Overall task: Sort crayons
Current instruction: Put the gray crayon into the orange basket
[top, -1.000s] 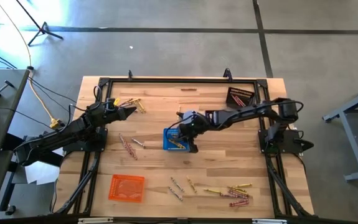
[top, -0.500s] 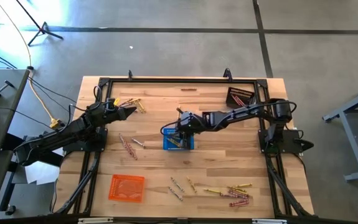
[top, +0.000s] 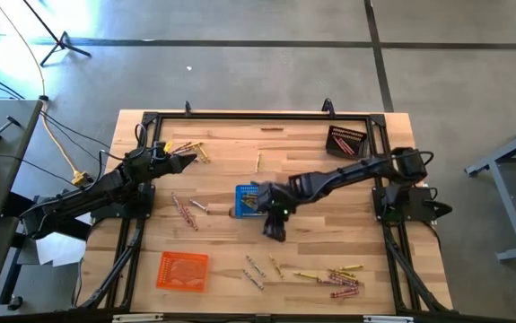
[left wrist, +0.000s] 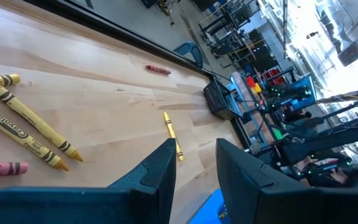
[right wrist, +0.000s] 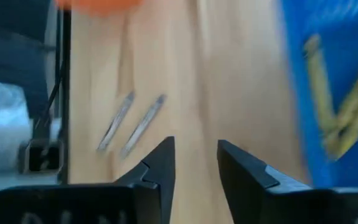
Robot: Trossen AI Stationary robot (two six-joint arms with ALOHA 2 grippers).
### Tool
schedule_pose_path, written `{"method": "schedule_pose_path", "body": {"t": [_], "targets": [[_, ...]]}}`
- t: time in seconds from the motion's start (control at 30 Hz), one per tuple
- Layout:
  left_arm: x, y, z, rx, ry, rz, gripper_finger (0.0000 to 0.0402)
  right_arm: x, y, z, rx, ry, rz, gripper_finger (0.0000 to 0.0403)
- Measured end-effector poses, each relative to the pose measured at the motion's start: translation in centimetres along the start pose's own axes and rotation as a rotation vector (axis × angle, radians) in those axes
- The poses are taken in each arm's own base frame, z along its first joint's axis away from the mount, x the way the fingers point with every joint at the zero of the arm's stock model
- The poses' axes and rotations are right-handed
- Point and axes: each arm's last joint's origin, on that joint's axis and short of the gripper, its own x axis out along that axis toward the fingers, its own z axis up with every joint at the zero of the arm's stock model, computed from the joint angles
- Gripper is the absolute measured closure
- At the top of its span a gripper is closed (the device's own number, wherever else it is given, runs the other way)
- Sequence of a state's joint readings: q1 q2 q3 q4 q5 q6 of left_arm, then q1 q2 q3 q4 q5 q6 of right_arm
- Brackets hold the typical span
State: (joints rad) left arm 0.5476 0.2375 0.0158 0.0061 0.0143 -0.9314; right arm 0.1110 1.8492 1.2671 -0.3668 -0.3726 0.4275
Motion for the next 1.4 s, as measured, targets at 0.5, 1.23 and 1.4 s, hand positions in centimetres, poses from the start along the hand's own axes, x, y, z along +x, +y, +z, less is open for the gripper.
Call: {"method": "schedule_pose_path", "body": {"t": [0.5,1.23,1.4], "targets": [[0.0,0.0,0.0,0.000,0.001,0.000,0.0300,3.0,7.2,-2.1,0.199,-0.278,-0.168,0.0320],[0.0,0.0,0.0,0.000,0.000,0.000,0.0300,12.5,9.4,-0.1,0.296,0.024,-0.378,0.0320],[0.0,0.0,0.0,0.000,0.001,0.000,0.0300,13.5,10.0,-0.2,0.286,0.069,-0.417,0.0320]]}}
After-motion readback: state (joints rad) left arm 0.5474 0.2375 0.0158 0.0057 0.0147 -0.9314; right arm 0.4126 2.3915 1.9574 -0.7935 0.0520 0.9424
